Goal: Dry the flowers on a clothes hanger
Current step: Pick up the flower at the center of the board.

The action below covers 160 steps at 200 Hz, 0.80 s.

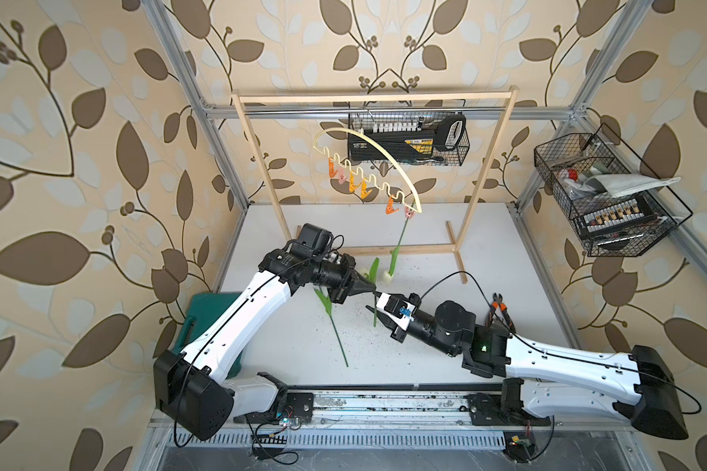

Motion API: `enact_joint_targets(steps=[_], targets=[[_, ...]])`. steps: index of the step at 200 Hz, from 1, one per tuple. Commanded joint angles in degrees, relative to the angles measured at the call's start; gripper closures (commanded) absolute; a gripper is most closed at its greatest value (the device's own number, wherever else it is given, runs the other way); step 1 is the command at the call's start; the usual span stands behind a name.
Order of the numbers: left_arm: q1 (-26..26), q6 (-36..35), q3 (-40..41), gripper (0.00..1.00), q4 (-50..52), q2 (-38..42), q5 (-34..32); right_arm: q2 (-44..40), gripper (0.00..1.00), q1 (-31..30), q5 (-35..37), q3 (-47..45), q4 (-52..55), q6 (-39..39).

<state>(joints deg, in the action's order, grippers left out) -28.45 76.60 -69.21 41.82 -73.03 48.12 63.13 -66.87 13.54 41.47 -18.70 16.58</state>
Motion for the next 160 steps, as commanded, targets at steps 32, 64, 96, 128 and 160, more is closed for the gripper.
enact_joint_targets(steps=[32,64,96,128,160], targets=[[0.5,0.2,-2.0,0.98,-1.7,2.3,1.7,0.7,0.72,0.4,1.0,1.9,-1.4,0.3],[0.4,0.3,-1.9,0.98,-1.8,2.7,1.8,1.2,0.73,0.4,1.1,2.3,-1.4,0.4],[0.5,0.5,-1.6,0.98,-2.0,3.1,1.8,1.4,0.78,0.5,1.1,2.8,-1.4,0.6],[0.5,0.7,-1.1,0.96,-2.4,3.5,1.8,1.5,0.86,0.5,1.2,3.4,-1.4,1.1],[0.4,0.4,-1.4,0.81,-2.6,3.9,1.4,1.6,0.89,0.4,1.1,4.5,-0.8,1.2]])
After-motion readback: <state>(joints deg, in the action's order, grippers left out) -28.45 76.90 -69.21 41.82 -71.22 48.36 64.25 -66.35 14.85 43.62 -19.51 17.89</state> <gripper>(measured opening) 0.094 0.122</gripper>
